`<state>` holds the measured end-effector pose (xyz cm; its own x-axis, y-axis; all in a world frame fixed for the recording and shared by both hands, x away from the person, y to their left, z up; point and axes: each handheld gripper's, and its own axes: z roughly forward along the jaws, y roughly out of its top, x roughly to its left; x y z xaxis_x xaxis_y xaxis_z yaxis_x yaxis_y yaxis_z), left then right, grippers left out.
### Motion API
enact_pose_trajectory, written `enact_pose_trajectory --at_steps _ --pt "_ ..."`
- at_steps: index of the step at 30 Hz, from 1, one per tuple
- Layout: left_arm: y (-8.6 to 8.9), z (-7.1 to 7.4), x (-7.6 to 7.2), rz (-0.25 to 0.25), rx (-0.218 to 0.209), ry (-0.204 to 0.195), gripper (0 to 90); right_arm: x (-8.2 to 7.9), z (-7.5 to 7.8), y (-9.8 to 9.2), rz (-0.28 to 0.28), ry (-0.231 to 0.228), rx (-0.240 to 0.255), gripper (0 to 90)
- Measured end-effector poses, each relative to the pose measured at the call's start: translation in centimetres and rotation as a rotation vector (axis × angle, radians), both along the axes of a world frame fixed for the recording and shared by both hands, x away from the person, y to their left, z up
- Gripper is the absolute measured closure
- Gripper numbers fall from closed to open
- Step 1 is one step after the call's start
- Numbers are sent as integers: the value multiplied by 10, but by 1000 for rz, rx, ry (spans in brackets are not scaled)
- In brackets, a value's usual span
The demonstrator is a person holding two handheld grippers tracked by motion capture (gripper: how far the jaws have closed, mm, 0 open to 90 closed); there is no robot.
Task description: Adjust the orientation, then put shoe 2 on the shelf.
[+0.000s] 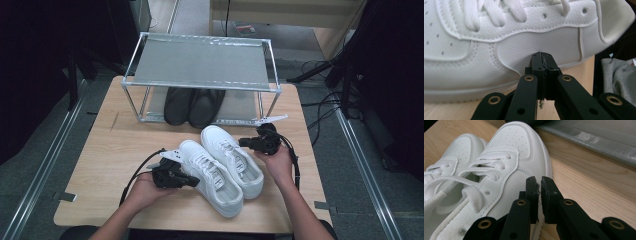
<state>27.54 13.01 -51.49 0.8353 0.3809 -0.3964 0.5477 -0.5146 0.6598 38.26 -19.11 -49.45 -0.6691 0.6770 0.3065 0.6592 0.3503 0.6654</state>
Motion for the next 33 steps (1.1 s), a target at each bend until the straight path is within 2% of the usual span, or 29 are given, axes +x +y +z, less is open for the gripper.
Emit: enact_pose_trajectory --at_steps 2,5,8,11,14,16,20,22,25,31,33 --pt "2 1 1 -12 -1 7 889 -1 0 -1 -5 -5 -3 836" --pt "8 5 3 9 -12 -1 867 -3 1 -3 -4 -14 0 816" --pt "13 10 3 20 2 -31 849 -5 1 -5 -3 -27 13 794" --pt "18 14 4 36 11 -40 813 -8 4 -7 -5 -33 28 767" --pt "25 18 5 70 7 -47 744 -13 8 -9 4 -74 40 695" --pt "31 20 7 110 12 -51 640 -15 10 -10 4 -96 59 671" --pt "44 21 11 152 6 -42 594 -21 14 -9 18 -129 64 640" --pt "50 22 12 164 10 -46 579 -23 16 -8 20 -153 48 633" --pt "56 24 13 175 13 -50 556 -25 17 -10 7 -140 56 612" --pt "63 25 15 192 13 -58 532 -31 27 -13 -5 -167 75 602" --pt "64 24 18 194 17 -52 523 -34 30 -13 -12 -157 93 591"
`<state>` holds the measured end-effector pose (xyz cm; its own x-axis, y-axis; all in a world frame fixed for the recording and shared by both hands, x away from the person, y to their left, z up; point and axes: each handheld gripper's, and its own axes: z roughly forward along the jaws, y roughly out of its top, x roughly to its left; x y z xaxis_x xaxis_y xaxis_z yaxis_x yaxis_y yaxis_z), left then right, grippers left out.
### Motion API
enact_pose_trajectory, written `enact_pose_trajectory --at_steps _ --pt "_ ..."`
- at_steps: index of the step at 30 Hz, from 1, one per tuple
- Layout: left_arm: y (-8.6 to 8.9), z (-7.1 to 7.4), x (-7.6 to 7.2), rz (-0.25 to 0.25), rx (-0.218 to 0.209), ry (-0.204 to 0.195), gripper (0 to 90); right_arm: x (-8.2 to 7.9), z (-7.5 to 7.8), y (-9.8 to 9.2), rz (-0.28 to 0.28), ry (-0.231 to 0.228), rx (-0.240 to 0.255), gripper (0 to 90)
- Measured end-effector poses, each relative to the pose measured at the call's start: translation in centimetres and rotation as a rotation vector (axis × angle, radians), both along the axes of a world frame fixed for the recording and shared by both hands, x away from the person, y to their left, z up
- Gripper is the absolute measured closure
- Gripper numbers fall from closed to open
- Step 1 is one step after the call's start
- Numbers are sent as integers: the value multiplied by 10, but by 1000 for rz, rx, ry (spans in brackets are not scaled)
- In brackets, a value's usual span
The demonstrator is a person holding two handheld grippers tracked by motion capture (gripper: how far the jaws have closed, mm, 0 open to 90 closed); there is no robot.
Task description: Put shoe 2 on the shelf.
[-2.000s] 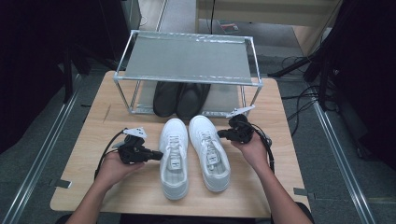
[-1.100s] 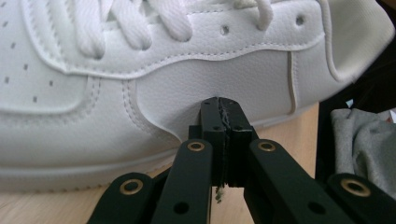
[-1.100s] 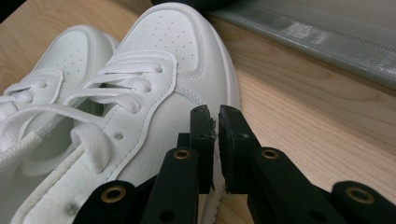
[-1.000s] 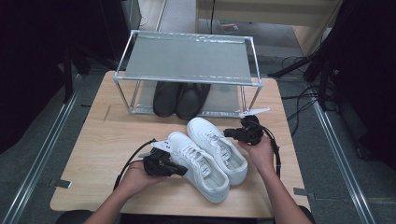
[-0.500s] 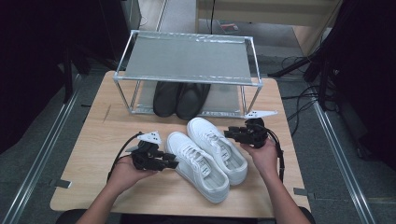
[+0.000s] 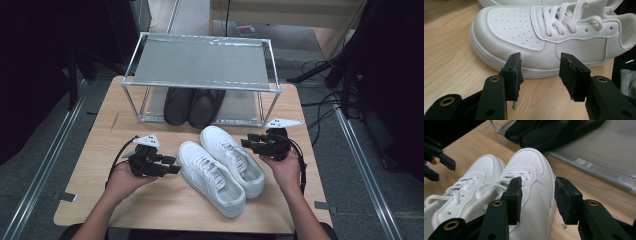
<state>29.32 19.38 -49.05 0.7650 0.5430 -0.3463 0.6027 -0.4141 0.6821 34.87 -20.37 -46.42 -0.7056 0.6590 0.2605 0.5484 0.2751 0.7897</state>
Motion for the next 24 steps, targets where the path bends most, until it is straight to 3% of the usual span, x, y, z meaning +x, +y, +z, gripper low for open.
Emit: enact_pose_trajectory --at_steps 13,24 --pt "7 -1 6 34 28 -4 488 -16 12 4 -5 -13 6 563" --pt "14 -1 17 61 1 -1 478 -39 17 15 32 -22 -5 551"
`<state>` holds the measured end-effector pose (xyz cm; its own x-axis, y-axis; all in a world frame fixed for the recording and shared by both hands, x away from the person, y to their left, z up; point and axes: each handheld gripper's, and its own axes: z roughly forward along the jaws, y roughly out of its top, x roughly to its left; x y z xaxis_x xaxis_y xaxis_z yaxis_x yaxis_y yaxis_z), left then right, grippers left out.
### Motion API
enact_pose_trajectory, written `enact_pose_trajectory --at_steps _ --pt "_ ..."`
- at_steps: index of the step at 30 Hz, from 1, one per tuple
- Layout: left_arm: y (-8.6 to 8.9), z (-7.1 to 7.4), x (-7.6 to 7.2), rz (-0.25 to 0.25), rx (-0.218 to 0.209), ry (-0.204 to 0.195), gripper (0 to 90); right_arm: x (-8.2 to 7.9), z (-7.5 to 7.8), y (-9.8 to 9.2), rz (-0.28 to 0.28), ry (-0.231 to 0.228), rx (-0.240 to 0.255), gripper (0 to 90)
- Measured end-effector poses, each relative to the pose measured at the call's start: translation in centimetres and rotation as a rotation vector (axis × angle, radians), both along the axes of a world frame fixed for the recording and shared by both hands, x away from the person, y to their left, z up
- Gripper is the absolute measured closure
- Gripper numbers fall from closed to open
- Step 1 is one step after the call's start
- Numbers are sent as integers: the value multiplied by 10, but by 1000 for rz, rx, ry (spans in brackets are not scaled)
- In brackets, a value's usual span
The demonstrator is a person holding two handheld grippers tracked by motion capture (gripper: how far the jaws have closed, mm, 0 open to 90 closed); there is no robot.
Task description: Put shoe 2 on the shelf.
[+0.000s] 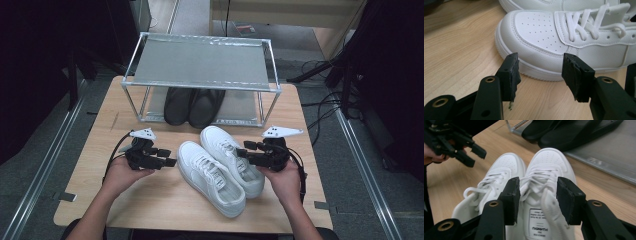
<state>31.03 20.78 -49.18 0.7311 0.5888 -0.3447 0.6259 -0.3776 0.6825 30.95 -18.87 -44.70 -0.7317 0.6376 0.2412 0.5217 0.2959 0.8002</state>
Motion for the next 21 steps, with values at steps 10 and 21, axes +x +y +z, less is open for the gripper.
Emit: enact_pose_trajectory --at_steps 10,21 --pt "7 1 12 24 -8 6 480 -21 -4 15 40 6 -11 517" --pt "10 2 17 26 -20 3 480 -33 -12 28 50 10 -19 426"
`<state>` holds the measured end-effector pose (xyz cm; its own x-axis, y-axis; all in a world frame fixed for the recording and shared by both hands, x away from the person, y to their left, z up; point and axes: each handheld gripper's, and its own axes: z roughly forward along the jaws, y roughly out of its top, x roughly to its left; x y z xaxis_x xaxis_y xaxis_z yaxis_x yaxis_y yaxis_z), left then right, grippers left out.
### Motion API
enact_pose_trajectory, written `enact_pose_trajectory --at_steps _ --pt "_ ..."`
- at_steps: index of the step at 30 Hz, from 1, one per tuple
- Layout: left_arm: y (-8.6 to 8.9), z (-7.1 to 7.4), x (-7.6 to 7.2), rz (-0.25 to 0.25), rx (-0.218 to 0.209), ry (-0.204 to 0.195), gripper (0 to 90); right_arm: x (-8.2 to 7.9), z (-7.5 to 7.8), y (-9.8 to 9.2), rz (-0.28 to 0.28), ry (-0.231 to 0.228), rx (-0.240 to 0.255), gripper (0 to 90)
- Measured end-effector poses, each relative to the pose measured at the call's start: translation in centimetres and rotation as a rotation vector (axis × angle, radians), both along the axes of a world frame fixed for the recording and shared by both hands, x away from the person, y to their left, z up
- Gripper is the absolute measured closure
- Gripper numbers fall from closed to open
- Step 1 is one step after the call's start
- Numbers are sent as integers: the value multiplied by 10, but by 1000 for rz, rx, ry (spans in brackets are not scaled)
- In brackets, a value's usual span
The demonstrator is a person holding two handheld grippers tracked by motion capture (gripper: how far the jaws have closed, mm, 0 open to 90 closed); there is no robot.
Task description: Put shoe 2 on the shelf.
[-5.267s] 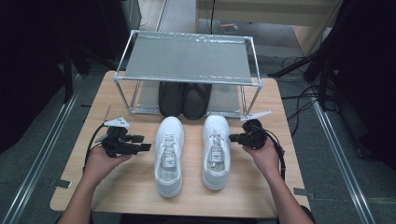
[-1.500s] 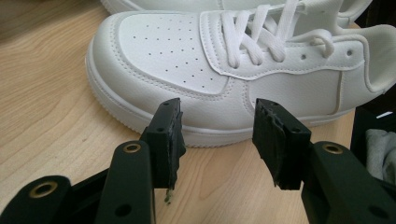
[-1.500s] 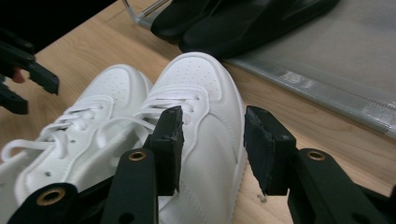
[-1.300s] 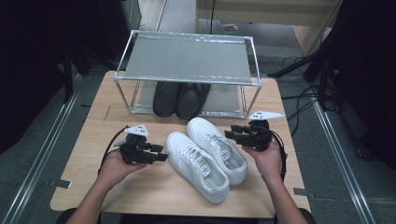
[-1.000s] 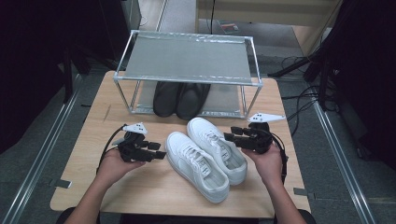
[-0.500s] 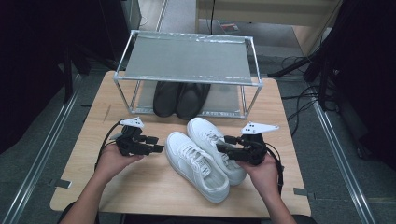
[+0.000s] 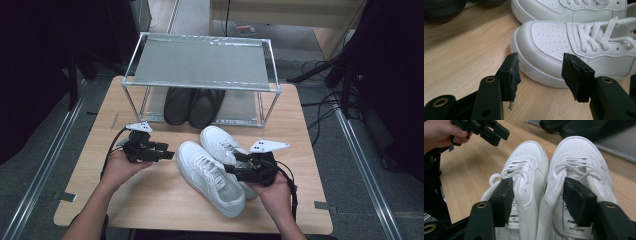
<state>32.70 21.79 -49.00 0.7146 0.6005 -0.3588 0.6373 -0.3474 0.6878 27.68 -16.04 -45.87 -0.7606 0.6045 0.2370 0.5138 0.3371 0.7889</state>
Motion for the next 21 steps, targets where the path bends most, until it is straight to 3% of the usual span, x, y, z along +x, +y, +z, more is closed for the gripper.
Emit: enact_pose_trajectory --at_steps 13,21 --pt "1 -1 1 2 2 3 479 -4 -6 5 -9 0 1 372" --pt "2 -1 1 3 5 -2 479 -5 -15 12 3 6 -39 385"
